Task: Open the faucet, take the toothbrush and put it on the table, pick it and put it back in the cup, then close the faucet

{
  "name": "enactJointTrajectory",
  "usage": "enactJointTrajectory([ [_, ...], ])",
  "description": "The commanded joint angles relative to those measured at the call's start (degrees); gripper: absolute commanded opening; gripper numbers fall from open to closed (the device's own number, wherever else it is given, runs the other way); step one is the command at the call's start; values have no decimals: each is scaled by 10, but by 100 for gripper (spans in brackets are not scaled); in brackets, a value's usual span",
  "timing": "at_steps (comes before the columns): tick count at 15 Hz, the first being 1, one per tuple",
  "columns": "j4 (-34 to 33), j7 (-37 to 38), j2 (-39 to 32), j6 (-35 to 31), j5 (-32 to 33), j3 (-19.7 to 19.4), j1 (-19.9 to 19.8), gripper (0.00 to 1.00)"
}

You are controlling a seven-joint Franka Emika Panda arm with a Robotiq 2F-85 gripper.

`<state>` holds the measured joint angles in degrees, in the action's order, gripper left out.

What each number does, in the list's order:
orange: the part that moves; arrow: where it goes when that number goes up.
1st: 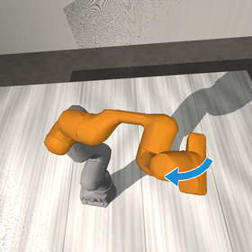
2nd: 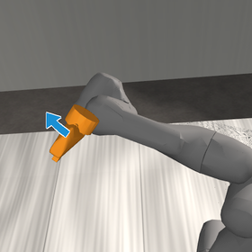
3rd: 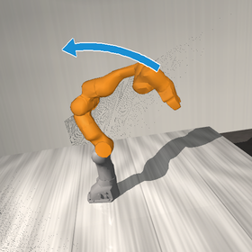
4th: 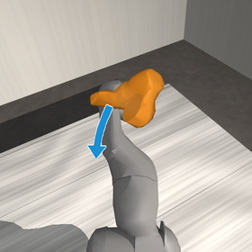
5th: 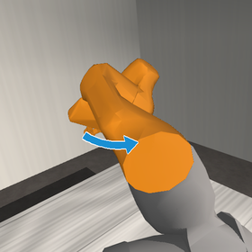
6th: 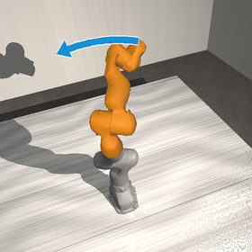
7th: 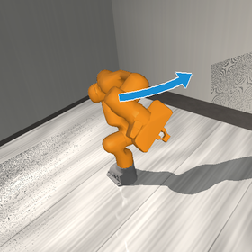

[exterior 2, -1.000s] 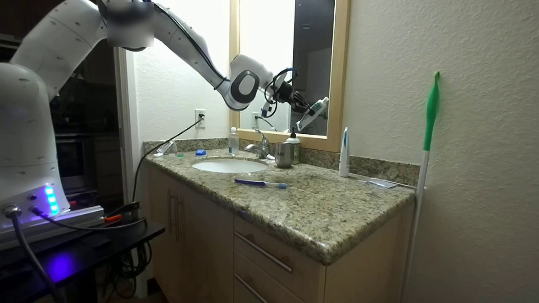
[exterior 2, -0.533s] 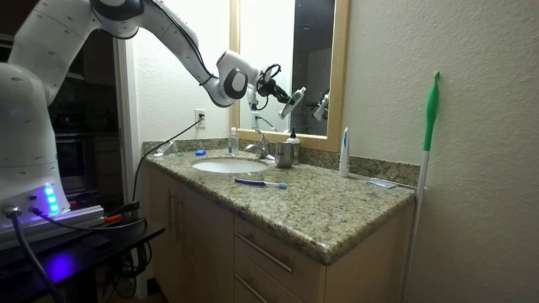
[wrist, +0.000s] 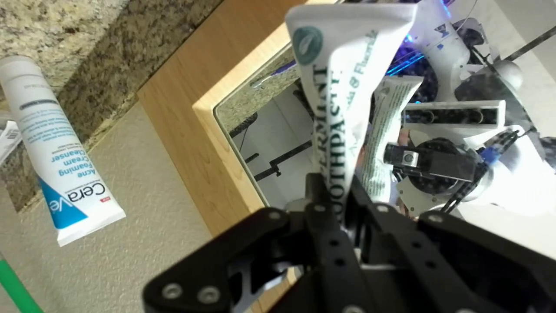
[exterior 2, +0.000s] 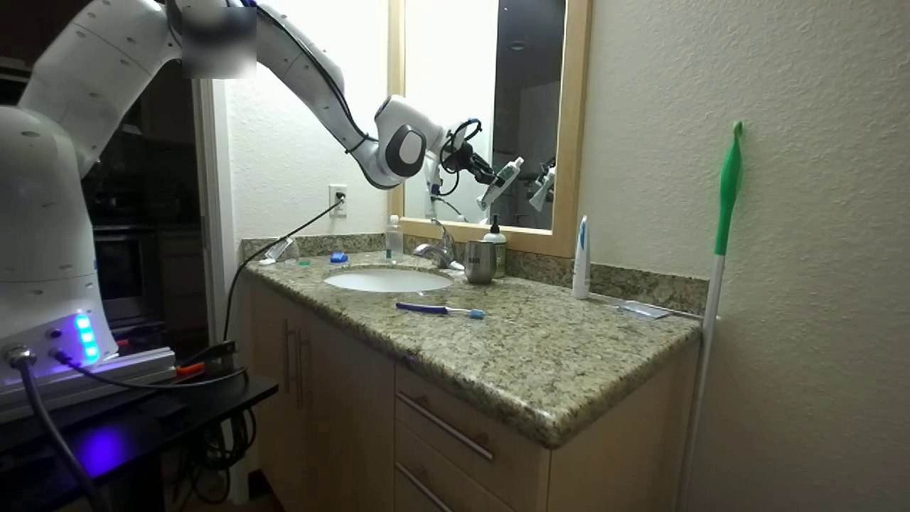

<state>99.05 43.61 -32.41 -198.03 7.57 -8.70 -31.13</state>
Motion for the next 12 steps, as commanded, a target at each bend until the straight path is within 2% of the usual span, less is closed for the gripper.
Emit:
enactJointTrajectory([
  [1,-38,-4,-44,0,-18,-20,9,4],
  [2,-34,-67,-48,1,-76,-4,3,4],
  [4,-12,-111,-43,16,-127,-28,21,4],
  [5,-17,-70,-47,3,-87,-10,5,14],
  [7,-16,-94,-52,4,-113,-18,11,14],
  [8,-17,-145,-52,4,-158,0,3,14],
  [9,-17,-145,-52,4,-158,0,4,14],
  [10,-12,-95,-49,9,-108,-16,9,4],
  [12,11,-103,-42,0,-82,1,-6,4],
])
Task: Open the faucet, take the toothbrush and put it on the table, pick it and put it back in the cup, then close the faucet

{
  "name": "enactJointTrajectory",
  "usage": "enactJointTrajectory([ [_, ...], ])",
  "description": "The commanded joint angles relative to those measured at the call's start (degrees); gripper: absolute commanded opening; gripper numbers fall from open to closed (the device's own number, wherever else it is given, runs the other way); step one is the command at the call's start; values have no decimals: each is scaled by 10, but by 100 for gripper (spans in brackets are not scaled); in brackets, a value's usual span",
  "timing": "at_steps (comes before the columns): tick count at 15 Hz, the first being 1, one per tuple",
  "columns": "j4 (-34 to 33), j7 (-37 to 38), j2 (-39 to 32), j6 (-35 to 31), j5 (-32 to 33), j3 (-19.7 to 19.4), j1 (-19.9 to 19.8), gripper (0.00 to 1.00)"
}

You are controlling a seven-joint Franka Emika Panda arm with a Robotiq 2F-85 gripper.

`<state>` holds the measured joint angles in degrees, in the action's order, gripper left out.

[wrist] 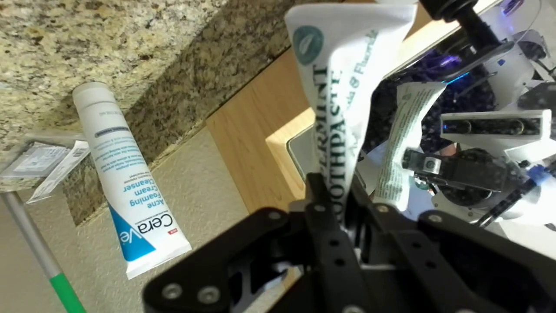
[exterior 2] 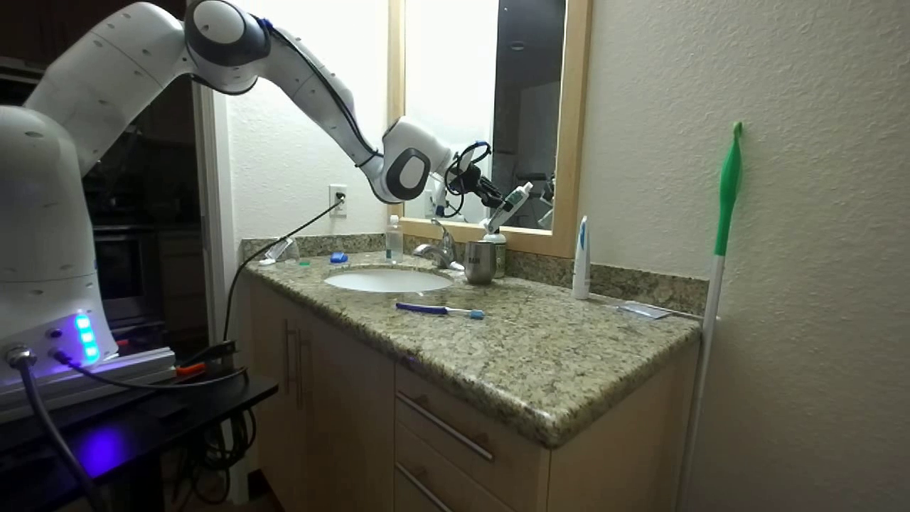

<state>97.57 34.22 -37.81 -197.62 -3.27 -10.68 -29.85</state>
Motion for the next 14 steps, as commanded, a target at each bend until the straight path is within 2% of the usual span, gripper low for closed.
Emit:
enactJointTrajectory([
  [1,34,-10,10,-19,39,28,-25,4],
  [3,-3,-6,-4,-2,64,43,-42,4],
  [4,13,-55,0,-2,-5,43,-27,14],
  [6,10,-55,0,-2,5,52,-37,14],
  [7,7,0,-2,-2,55,30,-29,14],
  [8,6,0,-2,-2,56,30,-29,4],
  [9,5,-58,-9,-5,2,42,-31,4],
  [11,0,-86,-19,-8,-24,46,-32,4],
  [12,-2,-53,-22,-7,7,33,-27,4],
  [13,7,-55,-13,-2,-1,36,-27,4],
  [14,7,-54,-16,-2,0,36,-27,14],
])
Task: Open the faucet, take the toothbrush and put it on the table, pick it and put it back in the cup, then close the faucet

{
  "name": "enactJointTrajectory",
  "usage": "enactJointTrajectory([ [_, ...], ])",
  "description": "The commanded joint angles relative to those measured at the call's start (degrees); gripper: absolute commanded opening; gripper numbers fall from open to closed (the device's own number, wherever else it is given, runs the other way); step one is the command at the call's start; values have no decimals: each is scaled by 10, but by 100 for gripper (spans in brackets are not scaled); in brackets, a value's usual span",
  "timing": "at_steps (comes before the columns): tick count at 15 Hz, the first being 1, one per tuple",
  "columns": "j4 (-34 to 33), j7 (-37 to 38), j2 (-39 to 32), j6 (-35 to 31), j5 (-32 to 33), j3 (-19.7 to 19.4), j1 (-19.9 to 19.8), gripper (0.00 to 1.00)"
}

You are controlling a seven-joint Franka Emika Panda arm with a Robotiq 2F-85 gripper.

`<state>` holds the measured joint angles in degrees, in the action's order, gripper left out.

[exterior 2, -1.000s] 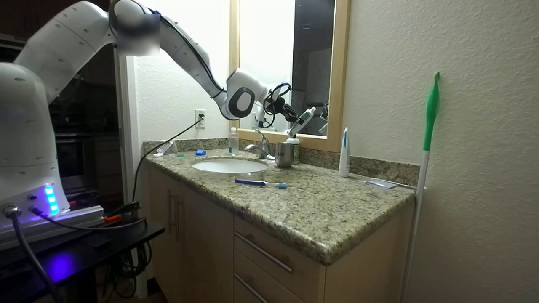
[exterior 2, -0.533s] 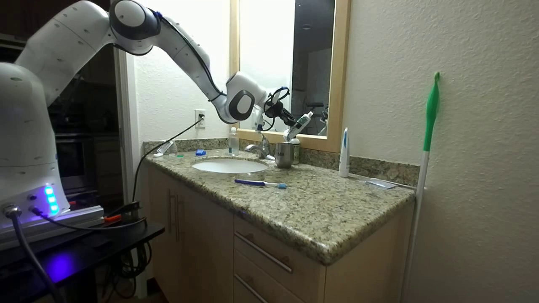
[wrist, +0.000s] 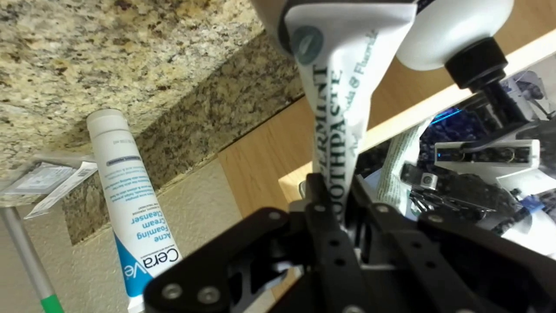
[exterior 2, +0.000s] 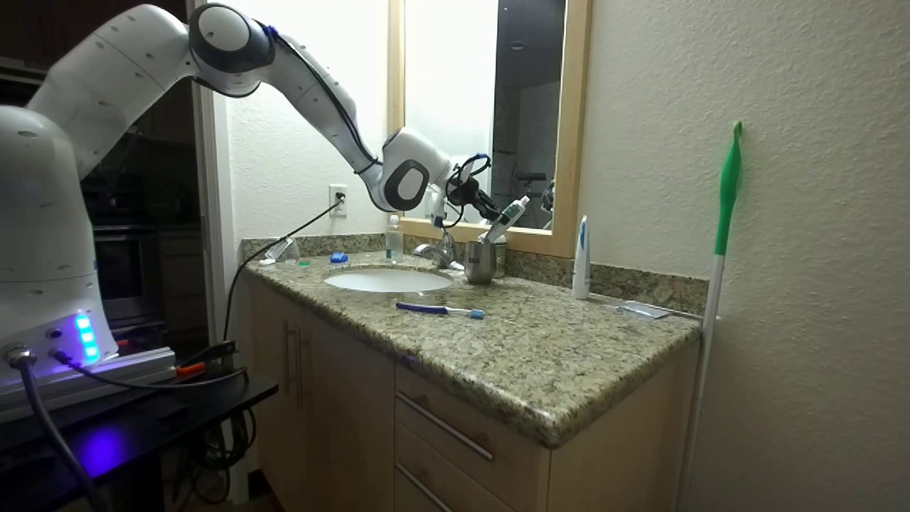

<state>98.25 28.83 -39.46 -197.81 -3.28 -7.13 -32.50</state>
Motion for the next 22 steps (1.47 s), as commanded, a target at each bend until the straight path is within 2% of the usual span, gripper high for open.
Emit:
enactJointTrajectory([
  [1,0,0,-2,0,0,0,0,14],
  [3,0,0,-1,0,0,0,0,14],
  [4,0,0,-1,0,0,0,0,4],
  [5,-1,-45,-8,-6,-44,11,0,4],
  [9,-4,-77,-18,-3,-71,3,15,4],
  [16,10,-90,-11,-1,-81,12,21,3],
  [18,2,-67,-14,0,-55,4,23,3],
  [19,-4,-92,-16,0,-78,9,22,3],
  [20,-5,-93,-17,0,-80,7,23,10],
  [21,-4,-94,-17,0,-86,2,27,37],
  [22,-1,-99,-17,1,-93,-13,38,38],
])
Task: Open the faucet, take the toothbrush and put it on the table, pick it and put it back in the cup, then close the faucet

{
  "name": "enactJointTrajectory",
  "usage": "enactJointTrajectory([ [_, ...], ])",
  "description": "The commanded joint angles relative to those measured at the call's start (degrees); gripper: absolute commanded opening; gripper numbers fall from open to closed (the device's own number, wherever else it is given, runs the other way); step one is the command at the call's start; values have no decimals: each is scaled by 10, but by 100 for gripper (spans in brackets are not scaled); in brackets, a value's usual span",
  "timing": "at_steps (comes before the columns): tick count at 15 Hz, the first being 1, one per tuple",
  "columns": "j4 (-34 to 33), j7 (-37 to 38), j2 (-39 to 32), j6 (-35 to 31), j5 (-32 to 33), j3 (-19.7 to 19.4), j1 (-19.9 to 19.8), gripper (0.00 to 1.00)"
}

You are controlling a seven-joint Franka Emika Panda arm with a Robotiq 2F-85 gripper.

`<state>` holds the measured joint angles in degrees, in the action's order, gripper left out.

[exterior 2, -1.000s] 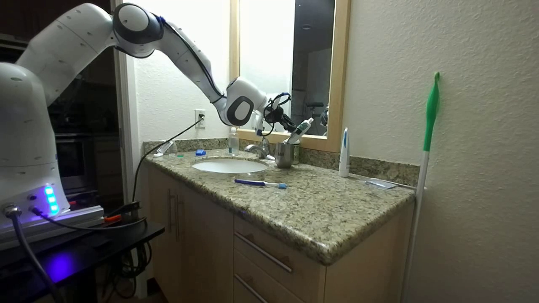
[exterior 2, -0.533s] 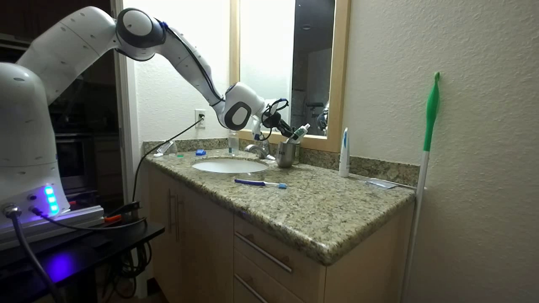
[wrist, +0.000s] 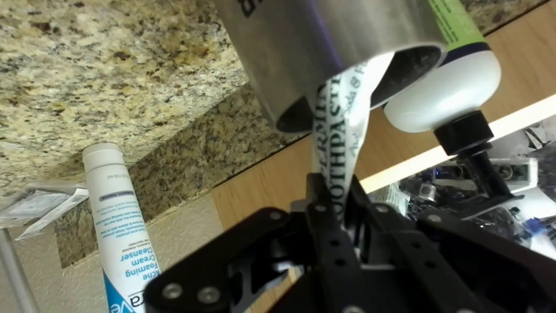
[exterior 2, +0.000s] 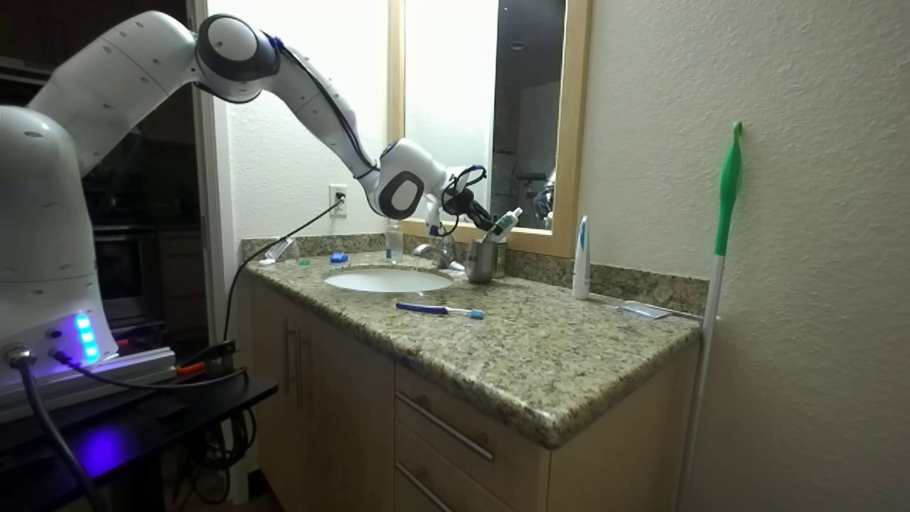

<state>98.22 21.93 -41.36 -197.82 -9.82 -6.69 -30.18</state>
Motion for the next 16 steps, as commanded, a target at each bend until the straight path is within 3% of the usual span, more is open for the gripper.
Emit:
enactJointTrajectory([
  [1,-7,-31,0,1,-33,-24,18,44],
  [9,38,-46,13,18,-86,-160,124,99],
  [13,56,-42,34,97,-101,-230,189,100],
  [16,73,-46,97,247,-67,-271,228,100],
])
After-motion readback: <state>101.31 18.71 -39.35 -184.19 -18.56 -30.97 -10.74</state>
